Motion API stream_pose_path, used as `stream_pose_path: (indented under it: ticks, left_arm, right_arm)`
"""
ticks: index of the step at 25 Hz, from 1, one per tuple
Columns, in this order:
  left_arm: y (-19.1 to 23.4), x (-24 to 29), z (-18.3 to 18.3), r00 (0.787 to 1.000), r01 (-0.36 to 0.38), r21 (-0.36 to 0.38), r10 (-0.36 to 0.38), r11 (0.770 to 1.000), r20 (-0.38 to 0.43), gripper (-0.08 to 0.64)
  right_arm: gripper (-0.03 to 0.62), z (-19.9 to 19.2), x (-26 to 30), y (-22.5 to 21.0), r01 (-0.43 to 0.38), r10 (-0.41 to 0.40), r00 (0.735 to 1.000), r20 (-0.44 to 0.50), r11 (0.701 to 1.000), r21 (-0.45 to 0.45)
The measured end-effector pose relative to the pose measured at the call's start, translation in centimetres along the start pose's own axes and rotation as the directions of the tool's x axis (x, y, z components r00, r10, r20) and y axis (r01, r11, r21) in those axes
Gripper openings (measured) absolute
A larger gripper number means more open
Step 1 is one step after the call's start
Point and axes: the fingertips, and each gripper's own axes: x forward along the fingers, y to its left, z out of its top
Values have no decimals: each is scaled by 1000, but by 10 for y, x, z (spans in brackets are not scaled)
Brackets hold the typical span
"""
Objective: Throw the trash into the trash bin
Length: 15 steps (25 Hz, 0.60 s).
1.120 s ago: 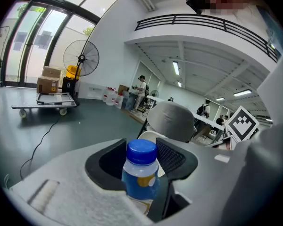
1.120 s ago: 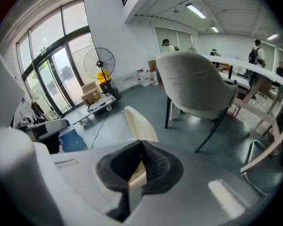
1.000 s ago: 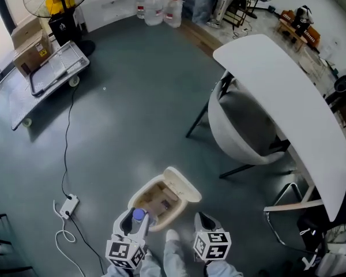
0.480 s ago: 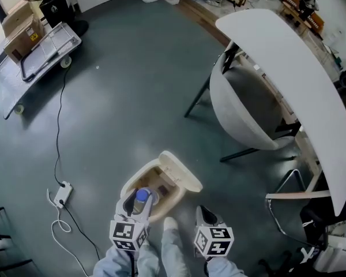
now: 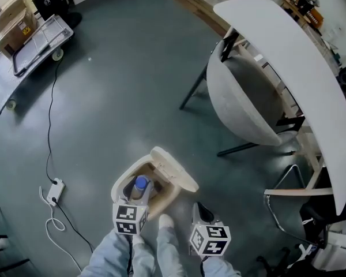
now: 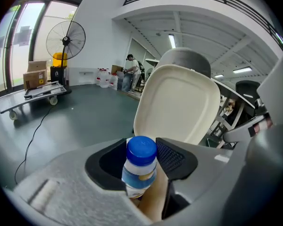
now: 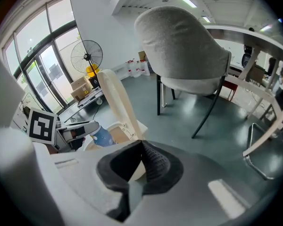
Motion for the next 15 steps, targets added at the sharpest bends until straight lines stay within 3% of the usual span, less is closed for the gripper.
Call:
stream_pose_path:
  ticks: [4, 8, 15]
  left_arm:
    - [0, 12, -11, 999, 4, 23, -3, 1000, -35, 206]
    - [0, 14, -16, 998, 13, -33, -15, 999, -64, 240]
    - [1, 2, -12, 998, 21, -39, -23, 999, -57, 259]
  right_arm:
    - [3, -8, 6, -1, 0, 0, 1000, -11, 1000, 14]
    - [3, -10, 5, -3, 5, -4, 1000, -18, 1000, 29]
    - [3, -4, 2, -1, 9, -9, 1000, -6, 999, 39]
